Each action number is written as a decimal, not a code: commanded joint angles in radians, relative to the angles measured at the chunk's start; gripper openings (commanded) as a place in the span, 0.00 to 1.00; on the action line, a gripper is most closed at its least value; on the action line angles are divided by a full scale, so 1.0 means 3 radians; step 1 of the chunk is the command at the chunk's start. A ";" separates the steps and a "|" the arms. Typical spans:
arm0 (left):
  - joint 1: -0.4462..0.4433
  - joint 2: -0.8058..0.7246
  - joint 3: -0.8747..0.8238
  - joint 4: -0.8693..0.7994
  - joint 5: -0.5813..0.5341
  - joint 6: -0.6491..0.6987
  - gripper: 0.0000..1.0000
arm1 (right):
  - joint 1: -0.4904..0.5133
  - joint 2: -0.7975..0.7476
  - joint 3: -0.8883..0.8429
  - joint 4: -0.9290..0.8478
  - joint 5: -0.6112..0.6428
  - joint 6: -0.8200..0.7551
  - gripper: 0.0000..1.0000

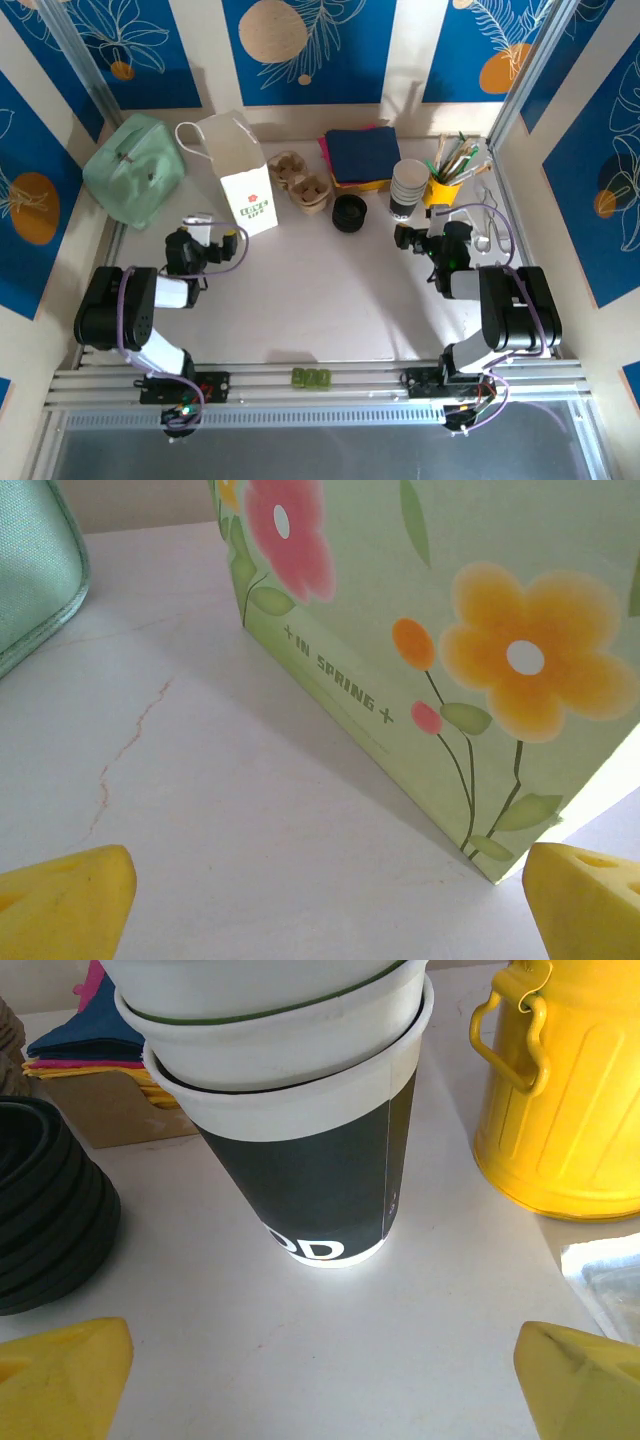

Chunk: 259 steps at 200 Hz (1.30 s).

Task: Pack the takeout coffee

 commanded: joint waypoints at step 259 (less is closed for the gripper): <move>0.0034 -0.1502 -0.0316 -0.0909 -0.0641 -0.0488 0.99 | -0.0028 -0.1312 0.0211 -0.1598 0.1092 0.0975 0.99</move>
